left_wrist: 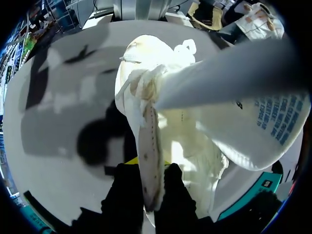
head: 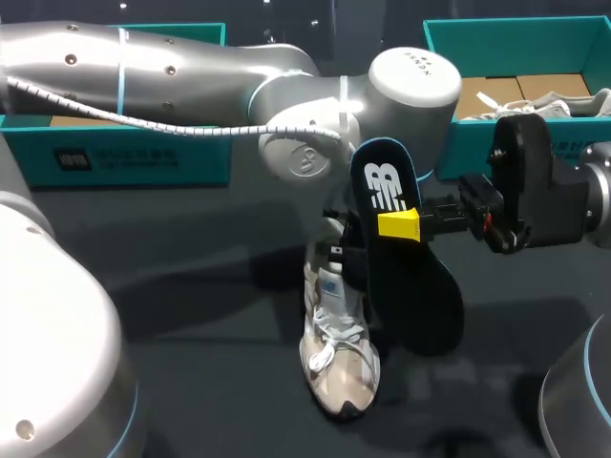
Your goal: Take the shoe out of the shoebox, open the shoe tongue, remove and reinsert the insole, then place the shoe into the shoebox
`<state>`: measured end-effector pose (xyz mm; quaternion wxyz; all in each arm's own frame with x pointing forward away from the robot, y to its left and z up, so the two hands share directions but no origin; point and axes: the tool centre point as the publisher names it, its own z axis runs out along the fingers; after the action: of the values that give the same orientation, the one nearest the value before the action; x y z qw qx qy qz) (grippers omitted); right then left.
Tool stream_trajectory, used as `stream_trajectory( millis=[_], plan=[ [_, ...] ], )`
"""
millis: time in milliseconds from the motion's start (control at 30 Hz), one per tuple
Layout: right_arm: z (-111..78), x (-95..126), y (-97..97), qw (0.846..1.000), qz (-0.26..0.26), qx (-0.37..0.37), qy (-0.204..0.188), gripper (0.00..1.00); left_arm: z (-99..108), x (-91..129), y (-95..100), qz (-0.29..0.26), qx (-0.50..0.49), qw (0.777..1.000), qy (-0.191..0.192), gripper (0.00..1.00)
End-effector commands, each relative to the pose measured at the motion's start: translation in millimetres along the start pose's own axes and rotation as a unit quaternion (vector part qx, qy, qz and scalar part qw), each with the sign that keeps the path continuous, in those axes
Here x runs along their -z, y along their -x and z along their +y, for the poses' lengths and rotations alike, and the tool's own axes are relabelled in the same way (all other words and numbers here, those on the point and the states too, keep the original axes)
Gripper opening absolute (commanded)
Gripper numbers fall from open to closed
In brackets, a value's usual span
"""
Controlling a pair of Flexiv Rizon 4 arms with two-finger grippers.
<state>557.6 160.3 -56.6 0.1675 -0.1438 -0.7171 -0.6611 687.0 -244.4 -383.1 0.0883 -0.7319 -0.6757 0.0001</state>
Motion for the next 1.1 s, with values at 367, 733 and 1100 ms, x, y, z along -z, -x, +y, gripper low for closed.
stream_trajectory(
  millis=[367,733,1100],
  plan=[
    [-0.8,-2,0.8,1.0,0.0,0.0,0.0,0.0,3,9,1.9,-0.024,-0.002,1.0,-0.003,0.98],
    [-0.8,-2,0.8,1.0,0.0,0.0,0.0,0.0,15,92,-12.7,-0.207,0.01,0.978,0.0,1.0],
    [-0.8,-2,0.8,1.0,0.0,0.0,0.0,0.0,15,103,-14.9,-0.234,-0.007,0.972,-0.012,1.0]
  ],
)
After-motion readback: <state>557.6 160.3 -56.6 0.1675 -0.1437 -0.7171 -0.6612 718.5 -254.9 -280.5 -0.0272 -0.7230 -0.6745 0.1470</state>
